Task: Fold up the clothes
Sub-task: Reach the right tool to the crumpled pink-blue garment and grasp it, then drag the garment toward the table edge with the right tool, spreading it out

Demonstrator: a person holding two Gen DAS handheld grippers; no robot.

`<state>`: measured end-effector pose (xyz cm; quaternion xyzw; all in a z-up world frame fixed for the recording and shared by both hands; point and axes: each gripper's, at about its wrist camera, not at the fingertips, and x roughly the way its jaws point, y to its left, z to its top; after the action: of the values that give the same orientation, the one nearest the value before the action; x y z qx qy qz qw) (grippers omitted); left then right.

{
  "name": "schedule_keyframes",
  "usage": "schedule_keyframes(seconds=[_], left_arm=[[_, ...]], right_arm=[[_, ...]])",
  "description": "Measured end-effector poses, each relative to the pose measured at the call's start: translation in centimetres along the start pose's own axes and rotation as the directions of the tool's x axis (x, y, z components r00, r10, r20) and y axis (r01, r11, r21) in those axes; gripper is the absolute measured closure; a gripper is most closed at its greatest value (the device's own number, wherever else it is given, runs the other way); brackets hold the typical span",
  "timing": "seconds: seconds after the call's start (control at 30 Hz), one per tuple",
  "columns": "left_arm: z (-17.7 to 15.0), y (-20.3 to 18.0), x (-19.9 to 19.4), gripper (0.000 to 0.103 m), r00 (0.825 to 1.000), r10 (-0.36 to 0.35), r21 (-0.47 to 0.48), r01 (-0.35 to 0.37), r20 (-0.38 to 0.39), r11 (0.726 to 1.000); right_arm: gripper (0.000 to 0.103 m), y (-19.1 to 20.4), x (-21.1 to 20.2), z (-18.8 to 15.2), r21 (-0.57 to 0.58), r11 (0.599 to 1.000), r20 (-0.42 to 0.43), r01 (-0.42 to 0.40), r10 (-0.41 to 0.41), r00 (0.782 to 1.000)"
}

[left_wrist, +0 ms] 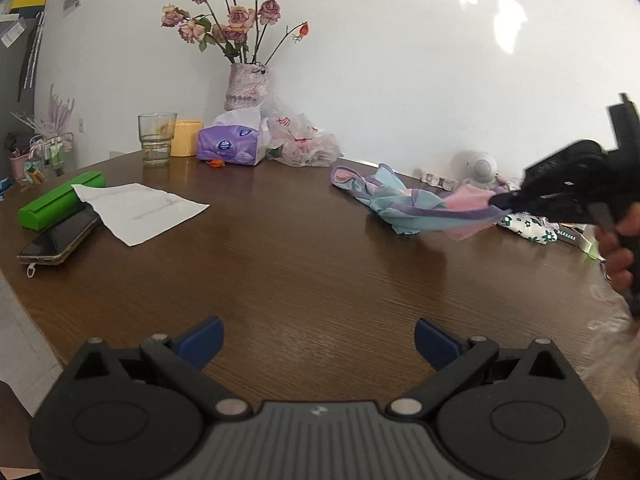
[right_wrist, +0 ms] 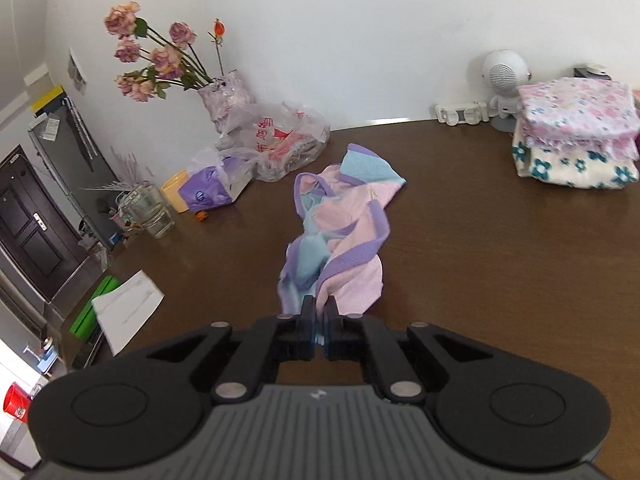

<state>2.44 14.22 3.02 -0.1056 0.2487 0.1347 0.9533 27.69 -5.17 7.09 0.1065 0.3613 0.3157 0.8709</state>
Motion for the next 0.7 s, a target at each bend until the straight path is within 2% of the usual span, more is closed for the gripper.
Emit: schedule_keyframes(seconds=[0.17,0.3,0.4,0.47,0.53,0.57,0.63,0.7], left_arm=[[-0.7,-2.4,-1.0,0.001,0.998,-0.050,0.037,0.051,-0.026,0.998],[-1.2,-4.6,-1.6,0.001,0.995,-0.085,0.082,0.089,-0.049,0.993],[-1.5,-6.1,-2.0,0.001,0.991,-0.111,0.121,0.119,-0.068,0.986],[-1.7,-7.0,-2.0,0.001,0.990,-0.118,0.154,0.130,-0.081,0.979],[-1.9,-7.9,-1.9,0.001,0.988,-0.123,0.186,0.139,-0.093,0.973],[-1.9,-8.4,-1.8,0.001,0.987,-0.128,0.202,0.145,-0.097,0.969],[-1.8,-9.8,-1.3,0.001,0.985,-0.135,0.237,0.157,-0.105,0.959],[-1.4,-11.7,-0.3,0.001,0.984,-0.138,0.285,0.165,-0.114,0.944]], right_arm=[[0.100,-1.2,-8.7,-8.9,0.040,0.999,-0.042,0.000,0.002,0.999],[0.100,-1.6,-12.4,-14.7,0.053,0.998,-0.069,0.023,-0.020,0.997],[0.095,-2.0,-14.0,-17.4,0.055,0.997,-0.096,0.048,-0.042,0.994],[0.083,-2.6,-15.5,-17.7,0.061,0.995,-0.065,0.073,-0.069,0.996],[0.067,-3.0,-17.3,-17.3,0.046,0.993,-0.007,0.113,-0.112,0.994],[0.065,-3.3,-18.2,-17.2,0.040,0.990,0.022,0.132,-0.133,0.991],[0.056,-3.5,-18.9,-16.3,-0.025,0.979,0.089,0.202,-0.199,0.976],[0.048,-3.5,-18.1,-15.1,-0.118,0.950,0.123,0.289,-0.275,0.954]])
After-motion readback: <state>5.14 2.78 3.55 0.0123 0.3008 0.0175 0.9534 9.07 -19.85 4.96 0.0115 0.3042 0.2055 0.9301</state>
